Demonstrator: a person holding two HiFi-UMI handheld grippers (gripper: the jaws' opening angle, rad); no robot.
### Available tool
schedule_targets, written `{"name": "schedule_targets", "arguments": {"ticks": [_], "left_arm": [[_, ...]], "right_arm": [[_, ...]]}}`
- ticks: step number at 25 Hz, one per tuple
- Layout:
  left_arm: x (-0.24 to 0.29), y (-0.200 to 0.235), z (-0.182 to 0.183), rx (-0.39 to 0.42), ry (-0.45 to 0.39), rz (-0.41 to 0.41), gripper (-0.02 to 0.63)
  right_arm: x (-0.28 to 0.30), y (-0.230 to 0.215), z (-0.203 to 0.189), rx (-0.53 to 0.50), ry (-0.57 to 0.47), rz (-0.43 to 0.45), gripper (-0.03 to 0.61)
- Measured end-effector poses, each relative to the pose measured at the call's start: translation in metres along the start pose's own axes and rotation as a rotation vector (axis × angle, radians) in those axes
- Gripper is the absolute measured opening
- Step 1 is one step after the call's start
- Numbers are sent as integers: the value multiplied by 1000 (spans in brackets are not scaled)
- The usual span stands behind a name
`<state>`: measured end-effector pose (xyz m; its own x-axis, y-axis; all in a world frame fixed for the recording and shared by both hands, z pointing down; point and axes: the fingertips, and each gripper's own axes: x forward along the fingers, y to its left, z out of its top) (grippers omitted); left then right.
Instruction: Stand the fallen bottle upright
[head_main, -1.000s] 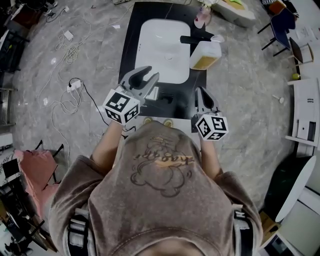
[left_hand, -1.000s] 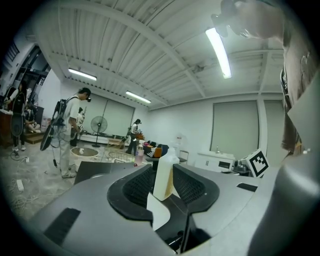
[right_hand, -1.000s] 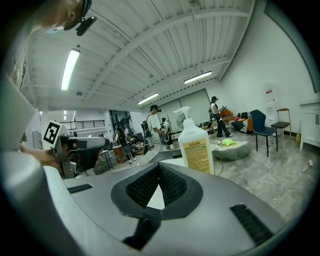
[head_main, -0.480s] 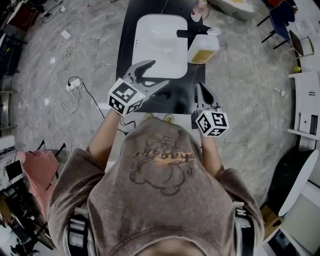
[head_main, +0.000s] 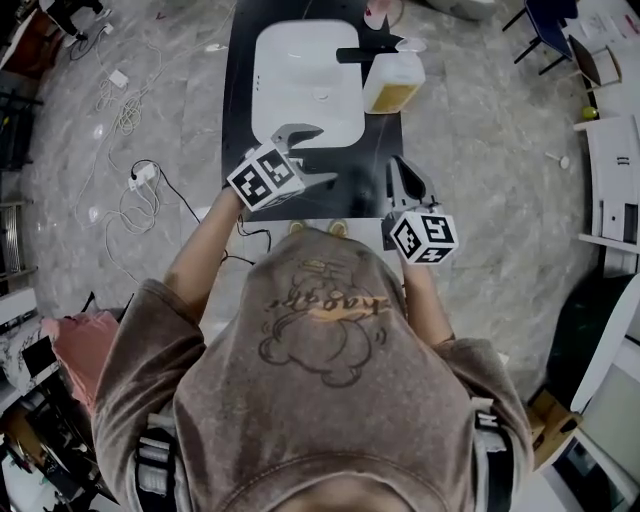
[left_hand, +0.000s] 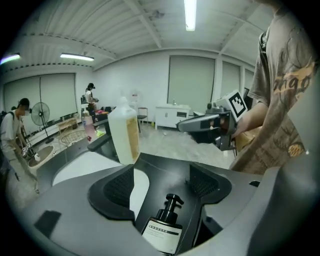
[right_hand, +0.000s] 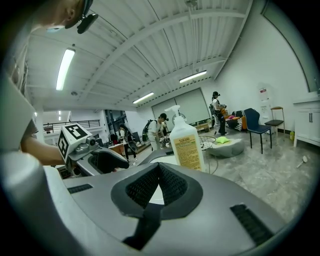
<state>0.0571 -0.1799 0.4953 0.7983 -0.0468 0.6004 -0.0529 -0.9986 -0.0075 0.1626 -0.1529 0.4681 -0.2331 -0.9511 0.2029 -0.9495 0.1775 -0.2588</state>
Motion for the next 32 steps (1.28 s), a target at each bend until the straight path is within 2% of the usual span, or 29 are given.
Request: {"name": "schedule_targets", "arguments": {"ticks": [6, 11, 21, 25, 32], "left_arm": [[31, -13, -27, 101, 152, -80, 342], [50, -21, -48, 141, 266, -134, 342], [76, -30, -97, 304, 532, -230, 339], [82, -35, -106, 316, 585, -266, 332], [88, -32, -118, 360, 649, -262, 263]], "right_arm": [[-5, -7, -3, 8, 1, -24, 0], [-11, -15, -3, 14, -5, -52, 0], [-19, -29, -8, 32, -5, -101, 0], [-22, -30, -8, 37, -7, -113, 0], [-27, -33, -11, 41, -6, -132, 0]]}}
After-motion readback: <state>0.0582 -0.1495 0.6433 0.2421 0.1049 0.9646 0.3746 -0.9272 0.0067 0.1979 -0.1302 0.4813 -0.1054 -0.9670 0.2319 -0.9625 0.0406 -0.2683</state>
